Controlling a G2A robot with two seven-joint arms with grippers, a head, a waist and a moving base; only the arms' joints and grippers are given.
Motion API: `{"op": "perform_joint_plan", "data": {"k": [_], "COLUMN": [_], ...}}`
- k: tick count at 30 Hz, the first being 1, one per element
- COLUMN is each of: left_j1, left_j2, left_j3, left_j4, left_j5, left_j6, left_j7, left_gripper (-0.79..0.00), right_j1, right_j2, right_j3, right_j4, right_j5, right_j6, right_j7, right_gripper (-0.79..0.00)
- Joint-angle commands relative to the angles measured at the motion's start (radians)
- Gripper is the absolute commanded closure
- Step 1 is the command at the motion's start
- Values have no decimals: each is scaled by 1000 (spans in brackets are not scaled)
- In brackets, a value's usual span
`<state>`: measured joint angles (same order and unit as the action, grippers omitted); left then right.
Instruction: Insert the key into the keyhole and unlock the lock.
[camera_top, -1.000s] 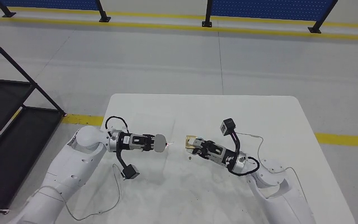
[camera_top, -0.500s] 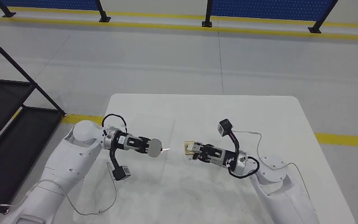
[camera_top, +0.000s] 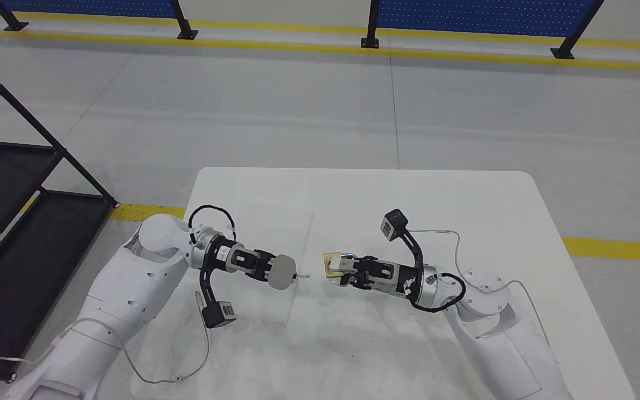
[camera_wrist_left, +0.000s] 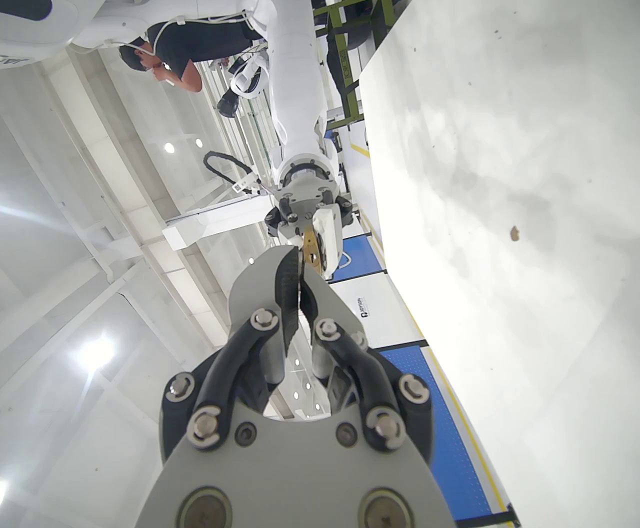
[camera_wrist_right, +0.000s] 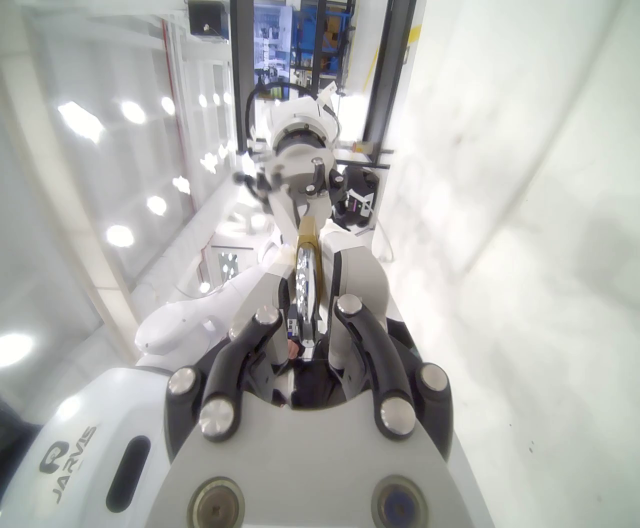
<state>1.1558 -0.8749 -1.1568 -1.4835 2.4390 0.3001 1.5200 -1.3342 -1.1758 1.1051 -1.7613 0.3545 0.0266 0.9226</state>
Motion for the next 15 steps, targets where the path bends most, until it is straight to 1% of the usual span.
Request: {"op": "perform_joint_plan", "data": {"k": [1,15], "left_j1": [-4,-24], "left_j2": [0,0], "left_j3": [8,34], "left_j4": [3,33], "left_j5": [-1,13], "left_j6": [3,48], "left_j7": [-3,-48], "left_gripper": [0,0], "right_j1": [-3,-17], "right_j2": [-1,-1], "right_j3": [-4,-31], "right_j4": [0,-14], "right_j5": [-3,-43], "right_j6": [-12,-43], "right_j7": [-21,-88], "right_gripper": [0,0]}}
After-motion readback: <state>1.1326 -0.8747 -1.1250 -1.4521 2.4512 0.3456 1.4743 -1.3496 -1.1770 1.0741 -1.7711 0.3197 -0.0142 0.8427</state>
